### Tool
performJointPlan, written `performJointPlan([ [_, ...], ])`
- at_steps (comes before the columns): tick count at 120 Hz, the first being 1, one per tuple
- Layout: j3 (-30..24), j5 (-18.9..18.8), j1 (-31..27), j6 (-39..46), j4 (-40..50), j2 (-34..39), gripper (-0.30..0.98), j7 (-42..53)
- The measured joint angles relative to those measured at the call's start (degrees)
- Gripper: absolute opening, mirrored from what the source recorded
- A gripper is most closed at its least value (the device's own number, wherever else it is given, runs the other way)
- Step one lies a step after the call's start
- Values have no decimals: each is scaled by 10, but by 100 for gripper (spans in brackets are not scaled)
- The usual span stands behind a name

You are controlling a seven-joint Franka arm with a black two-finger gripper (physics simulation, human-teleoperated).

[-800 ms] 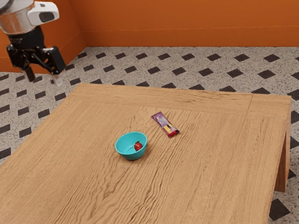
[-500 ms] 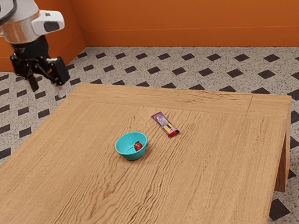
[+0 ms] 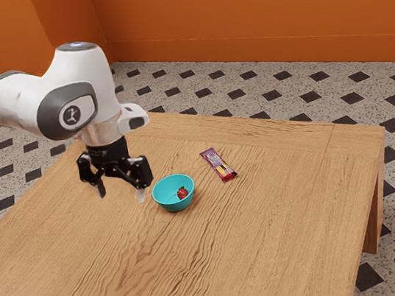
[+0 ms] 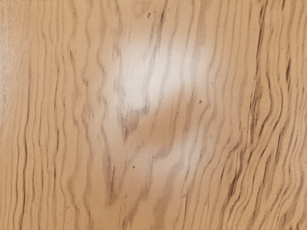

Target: Take strawberry from the bowl

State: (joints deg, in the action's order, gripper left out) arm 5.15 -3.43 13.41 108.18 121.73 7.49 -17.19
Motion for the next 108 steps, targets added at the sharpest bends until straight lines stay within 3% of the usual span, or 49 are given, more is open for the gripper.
performJointPlan([
  [21, 32, 53, -6, 88, -4, -56, 69, -105],
  [67, 35, 73, -18, 159, -152, -240, 68, -291],
  [87, 35, 69, -18, 171, -160, -254, 46, -337],
  [108, 35, 68, -31, 177, -218, -316, 36, -354],
])
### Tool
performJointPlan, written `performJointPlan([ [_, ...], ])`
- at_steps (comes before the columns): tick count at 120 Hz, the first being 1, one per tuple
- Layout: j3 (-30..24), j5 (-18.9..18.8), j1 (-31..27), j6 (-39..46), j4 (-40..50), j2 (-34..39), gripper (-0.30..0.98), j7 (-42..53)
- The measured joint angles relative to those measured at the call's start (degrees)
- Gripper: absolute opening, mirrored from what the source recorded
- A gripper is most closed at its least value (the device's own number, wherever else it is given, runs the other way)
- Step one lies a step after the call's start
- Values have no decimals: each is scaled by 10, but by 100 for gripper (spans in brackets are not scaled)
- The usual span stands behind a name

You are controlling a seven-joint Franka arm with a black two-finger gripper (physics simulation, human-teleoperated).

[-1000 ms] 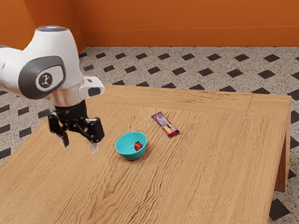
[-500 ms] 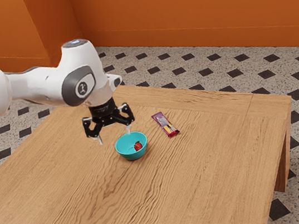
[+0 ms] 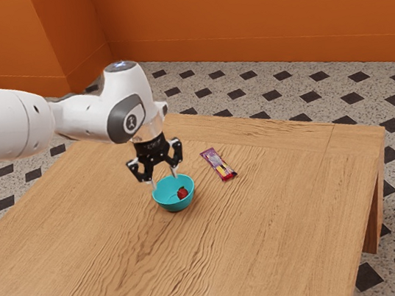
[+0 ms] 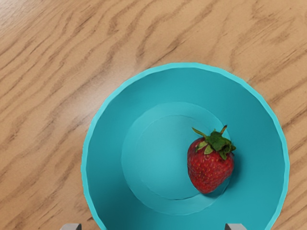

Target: Take strawberry from the bowl

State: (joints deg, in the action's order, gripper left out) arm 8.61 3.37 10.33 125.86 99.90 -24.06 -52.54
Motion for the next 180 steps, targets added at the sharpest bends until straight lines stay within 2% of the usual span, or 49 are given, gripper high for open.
performJointPlan([
  [53, -1, 2, -3, 25, -39, -62, 31, 51],
  [138, -2, 8, -4, 70, -78, -117, 35, 109],
  [180, -1, 44, -5, 77, -55, -103, 35, 125],
])
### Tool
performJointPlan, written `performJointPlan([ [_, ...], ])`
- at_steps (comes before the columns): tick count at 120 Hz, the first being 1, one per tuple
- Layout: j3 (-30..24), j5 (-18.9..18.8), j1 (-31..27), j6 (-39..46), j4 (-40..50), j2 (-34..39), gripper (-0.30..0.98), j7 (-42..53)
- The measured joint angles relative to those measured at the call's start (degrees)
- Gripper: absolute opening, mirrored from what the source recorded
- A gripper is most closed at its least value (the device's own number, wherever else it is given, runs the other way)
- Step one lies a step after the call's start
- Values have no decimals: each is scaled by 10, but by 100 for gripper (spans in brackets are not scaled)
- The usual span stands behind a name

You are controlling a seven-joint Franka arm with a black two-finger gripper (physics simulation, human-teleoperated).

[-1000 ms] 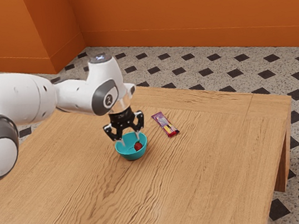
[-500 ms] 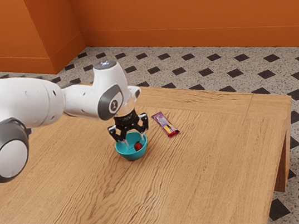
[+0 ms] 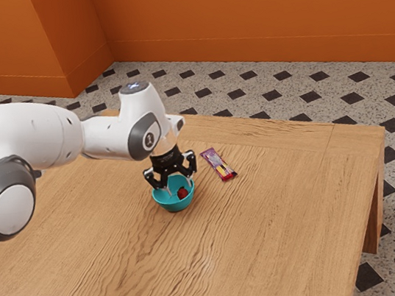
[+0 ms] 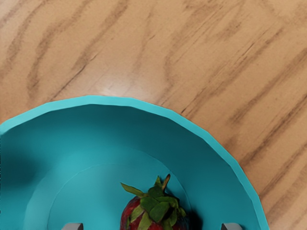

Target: Take strawberry from the bowl

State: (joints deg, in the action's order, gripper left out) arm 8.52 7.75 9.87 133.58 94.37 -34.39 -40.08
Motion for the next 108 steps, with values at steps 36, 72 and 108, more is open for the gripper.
performJointPlan([
  [36, 0, 3, -9, 2, 1, -7, 34, 6],
  [72, -1, 3, -9, 8, 0, -16, 34, 10],
  [108, -1, 4, -9, 15, 0, -23, 31, 16],
])
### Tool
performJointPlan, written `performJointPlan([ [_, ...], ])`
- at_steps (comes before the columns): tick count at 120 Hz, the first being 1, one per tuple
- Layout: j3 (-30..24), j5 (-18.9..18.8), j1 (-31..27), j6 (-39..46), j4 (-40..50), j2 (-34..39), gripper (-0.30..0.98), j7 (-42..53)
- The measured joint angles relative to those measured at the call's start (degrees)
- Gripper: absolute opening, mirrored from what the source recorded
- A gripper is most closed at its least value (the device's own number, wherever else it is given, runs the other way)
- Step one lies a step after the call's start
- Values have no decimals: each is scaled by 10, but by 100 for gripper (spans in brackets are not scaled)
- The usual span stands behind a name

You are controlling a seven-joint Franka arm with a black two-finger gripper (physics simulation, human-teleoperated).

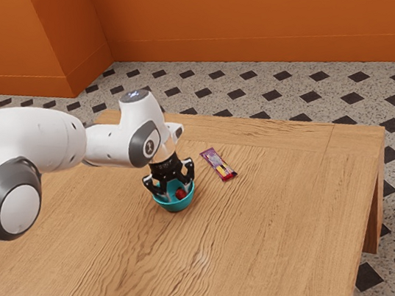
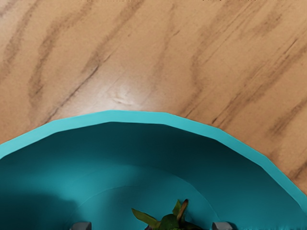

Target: Take strawberry from the bowl

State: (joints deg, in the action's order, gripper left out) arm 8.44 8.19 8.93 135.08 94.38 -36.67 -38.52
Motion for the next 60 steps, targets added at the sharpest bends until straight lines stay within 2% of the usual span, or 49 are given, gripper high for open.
performJointPlan([
  [26, 0, 7, 1, 2, 0, 2, 11, 4],
  [44, 0, 8, 1, 1, 1, 8, 3, 1],
  [60, 1, 5, 7, 1, 33, 48, -1, -4],
])
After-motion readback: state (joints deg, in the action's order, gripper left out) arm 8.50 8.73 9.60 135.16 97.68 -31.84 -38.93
